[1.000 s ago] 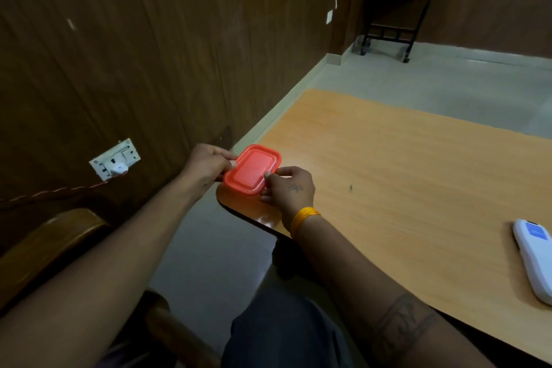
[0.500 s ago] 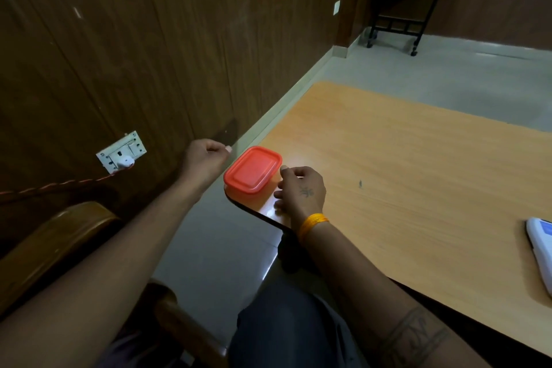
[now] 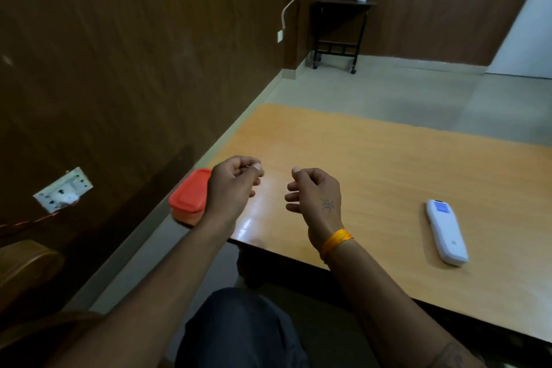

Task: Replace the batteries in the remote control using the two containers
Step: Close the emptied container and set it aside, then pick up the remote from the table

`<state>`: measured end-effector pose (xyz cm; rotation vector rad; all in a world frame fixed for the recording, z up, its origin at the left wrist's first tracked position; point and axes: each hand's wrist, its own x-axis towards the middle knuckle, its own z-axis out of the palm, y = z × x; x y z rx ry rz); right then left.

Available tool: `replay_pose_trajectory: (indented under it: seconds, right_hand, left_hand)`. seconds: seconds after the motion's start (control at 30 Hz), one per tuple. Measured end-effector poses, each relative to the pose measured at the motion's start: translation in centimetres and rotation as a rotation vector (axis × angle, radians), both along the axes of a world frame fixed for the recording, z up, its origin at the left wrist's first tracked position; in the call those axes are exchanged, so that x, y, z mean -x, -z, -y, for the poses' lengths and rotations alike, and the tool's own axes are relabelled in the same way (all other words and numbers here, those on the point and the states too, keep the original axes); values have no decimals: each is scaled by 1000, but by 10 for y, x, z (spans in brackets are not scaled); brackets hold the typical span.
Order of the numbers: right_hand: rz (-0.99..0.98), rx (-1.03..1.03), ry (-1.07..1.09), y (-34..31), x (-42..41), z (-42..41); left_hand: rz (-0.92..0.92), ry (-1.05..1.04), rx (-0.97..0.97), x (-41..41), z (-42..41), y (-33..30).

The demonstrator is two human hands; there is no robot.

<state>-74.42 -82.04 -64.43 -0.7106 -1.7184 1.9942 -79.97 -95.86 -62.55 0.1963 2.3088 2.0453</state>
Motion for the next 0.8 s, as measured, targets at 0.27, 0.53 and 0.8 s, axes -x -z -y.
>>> replay_pose_trajectory:
  seconds: [0.27, 0.53, 0.8]
  right_hand:
    - [118, -97, 223, 10, -81, -118]
    - [293, -494, 450, 37, -135, -208]
    - [700, -909, 205, 72, -142, -236]
  left_hand:
    - [268, 226, -104, -51, -130, 24]
    - [376, 382, -19, -92, -238, 52]
    - [350, 402, 52, -95, -290, 63]
